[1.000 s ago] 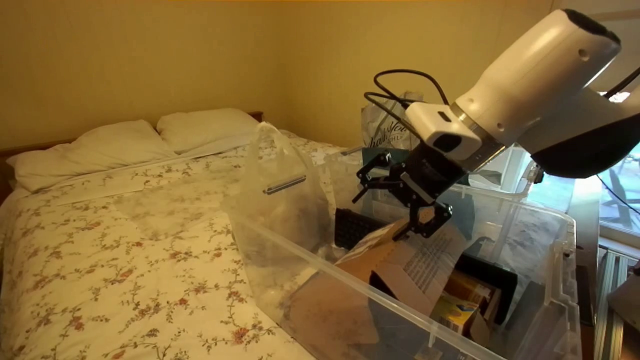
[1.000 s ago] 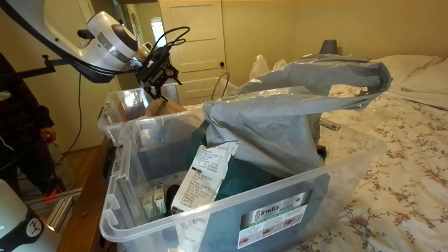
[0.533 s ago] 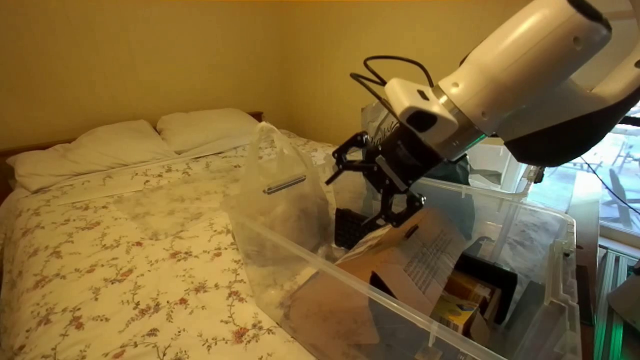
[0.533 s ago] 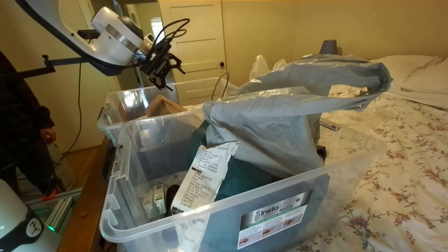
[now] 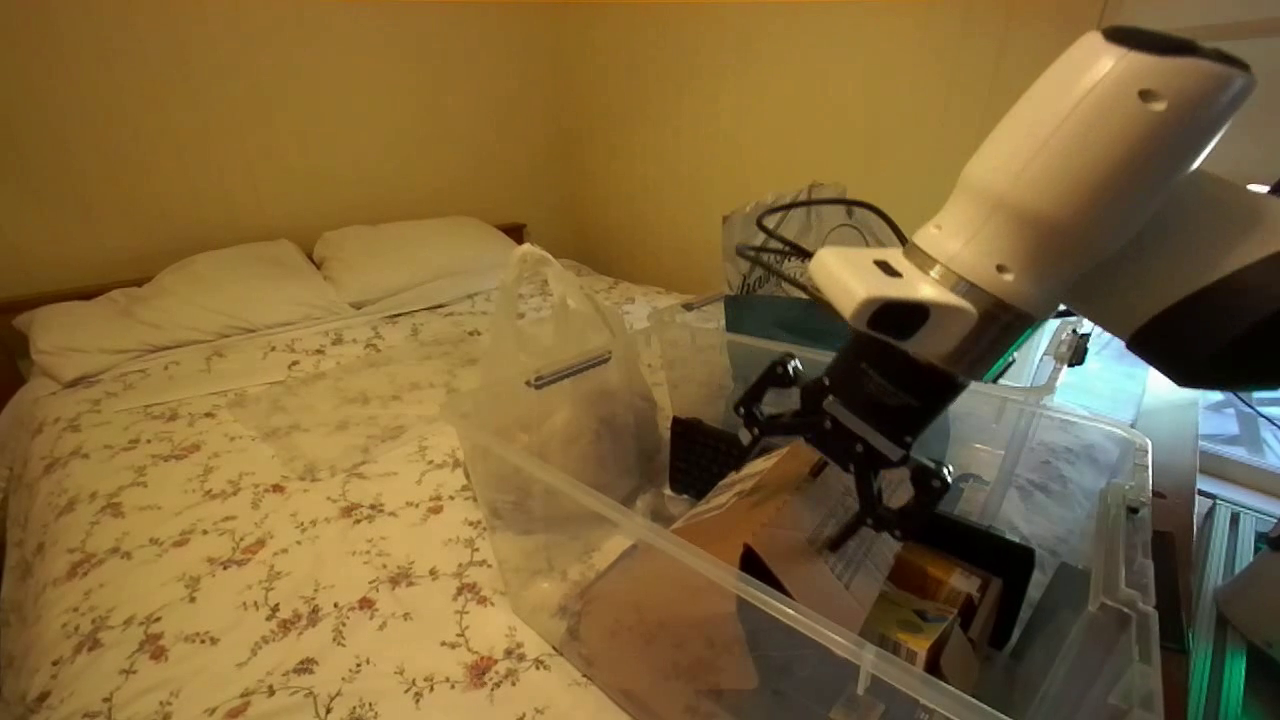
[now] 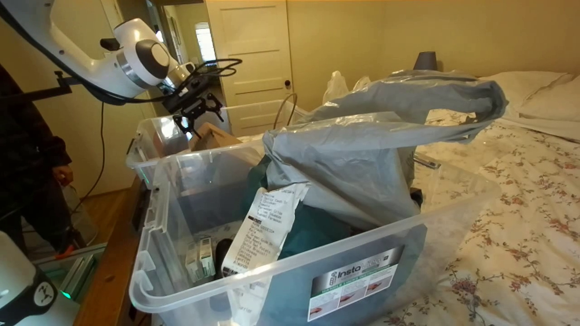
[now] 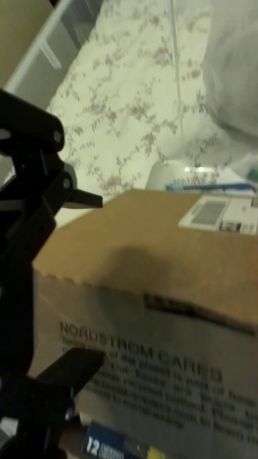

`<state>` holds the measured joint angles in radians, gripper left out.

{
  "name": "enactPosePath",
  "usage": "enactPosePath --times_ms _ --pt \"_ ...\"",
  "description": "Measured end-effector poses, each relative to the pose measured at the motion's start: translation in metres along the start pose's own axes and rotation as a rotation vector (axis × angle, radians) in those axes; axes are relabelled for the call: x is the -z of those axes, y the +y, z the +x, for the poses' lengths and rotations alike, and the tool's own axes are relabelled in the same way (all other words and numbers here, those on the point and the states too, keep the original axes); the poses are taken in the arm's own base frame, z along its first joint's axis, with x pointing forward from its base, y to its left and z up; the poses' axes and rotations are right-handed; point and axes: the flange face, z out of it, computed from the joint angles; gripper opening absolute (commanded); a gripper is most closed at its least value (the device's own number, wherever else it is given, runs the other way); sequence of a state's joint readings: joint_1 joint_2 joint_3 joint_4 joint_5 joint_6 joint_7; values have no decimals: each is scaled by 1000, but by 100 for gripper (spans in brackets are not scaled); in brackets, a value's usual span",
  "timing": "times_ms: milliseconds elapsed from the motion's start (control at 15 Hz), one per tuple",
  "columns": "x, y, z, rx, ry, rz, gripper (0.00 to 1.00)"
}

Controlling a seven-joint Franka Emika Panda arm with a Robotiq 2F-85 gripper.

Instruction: Open the brown box.

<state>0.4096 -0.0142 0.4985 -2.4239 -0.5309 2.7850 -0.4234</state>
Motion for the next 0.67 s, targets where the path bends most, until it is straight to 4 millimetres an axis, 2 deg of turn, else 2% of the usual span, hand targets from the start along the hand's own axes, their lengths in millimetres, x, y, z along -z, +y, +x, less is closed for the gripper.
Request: enactPosePath --times_ms 133,267,467,667 --pt "-15 -25 -3 -5 6 105 100" --pt "-19 -34 -1 5 36 170 100" --pt "-13 -27 -1 32 75 172 100" --pt "-6 -14 -5 90 77 73 100"
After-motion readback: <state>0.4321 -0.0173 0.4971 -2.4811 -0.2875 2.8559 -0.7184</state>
